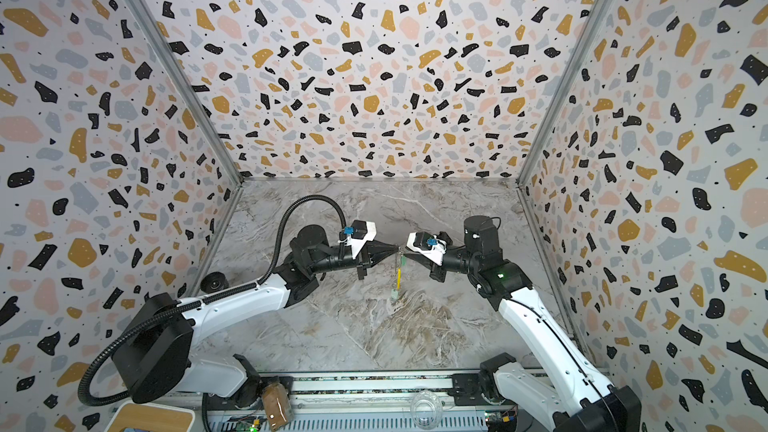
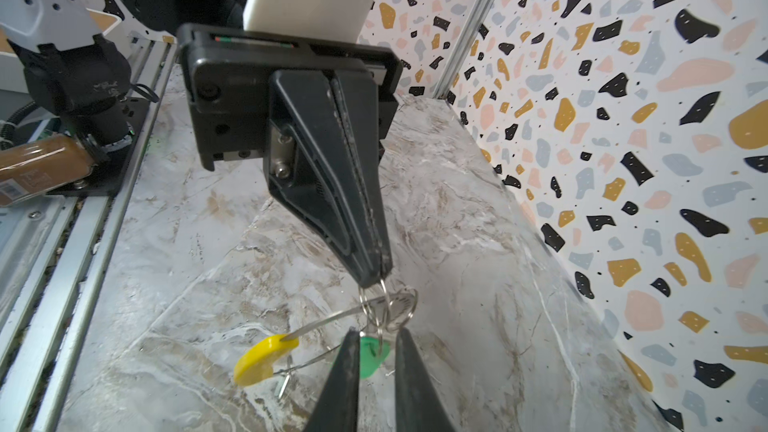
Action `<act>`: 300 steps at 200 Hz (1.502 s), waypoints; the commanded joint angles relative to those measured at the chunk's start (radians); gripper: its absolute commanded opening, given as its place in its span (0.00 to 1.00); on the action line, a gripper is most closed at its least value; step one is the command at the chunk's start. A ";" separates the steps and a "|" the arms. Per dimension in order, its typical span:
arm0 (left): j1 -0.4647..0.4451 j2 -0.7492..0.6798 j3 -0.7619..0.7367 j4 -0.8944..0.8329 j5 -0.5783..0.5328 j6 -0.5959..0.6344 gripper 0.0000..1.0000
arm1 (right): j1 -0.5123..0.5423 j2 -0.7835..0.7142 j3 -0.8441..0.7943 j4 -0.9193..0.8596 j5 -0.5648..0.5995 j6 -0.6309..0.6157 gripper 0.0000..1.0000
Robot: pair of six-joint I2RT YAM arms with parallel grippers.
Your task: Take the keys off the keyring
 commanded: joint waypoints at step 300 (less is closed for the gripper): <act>-0.003 -0.025 0.059 -0.038 0.053 0.075 0.00 | -0.023 0.099 0.100 -0.094 -0.168 0.027 0.03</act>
